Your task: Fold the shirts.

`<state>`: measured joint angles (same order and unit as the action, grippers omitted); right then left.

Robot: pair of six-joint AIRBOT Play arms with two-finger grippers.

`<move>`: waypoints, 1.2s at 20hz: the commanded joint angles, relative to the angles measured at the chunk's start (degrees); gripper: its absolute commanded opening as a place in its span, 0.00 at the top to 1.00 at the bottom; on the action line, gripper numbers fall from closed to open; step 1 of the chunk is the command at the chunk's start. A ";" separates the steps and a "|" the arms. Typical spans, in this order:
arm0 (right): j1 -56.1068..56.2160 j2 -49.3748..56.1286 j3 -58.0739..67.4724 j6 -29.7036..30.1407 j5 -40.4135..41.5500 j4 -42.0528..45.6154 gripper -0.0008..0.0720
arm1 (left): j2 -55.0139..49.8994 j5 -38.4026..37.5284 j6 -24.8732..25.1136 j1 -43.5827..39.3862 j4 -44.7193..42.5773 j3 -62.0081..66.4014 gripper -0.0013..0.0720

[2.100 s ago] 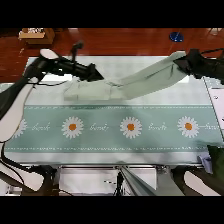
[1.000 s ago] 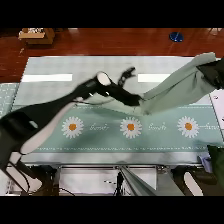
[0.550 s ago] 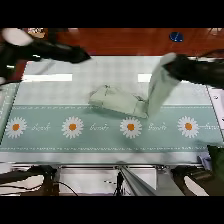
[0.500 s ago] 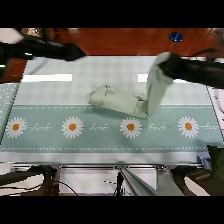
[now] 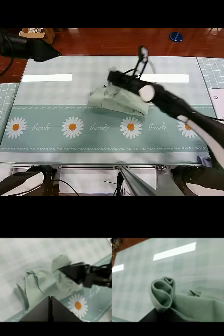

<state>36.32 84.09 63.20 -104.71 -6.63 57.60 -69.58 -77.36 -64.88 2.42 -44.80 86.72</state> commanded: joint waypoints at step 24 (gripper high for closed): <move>-47.15 -16.20 -10.12 14.23 -55.45 5.38 0.17 | 2.27 -3.32 2.67 3.98 -0.28 -7.98 0.96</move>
<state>-3.33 67.64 57.23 -97.27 -63.90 80.99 -67.35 -79.96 -62.35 5.87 -45.12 78.76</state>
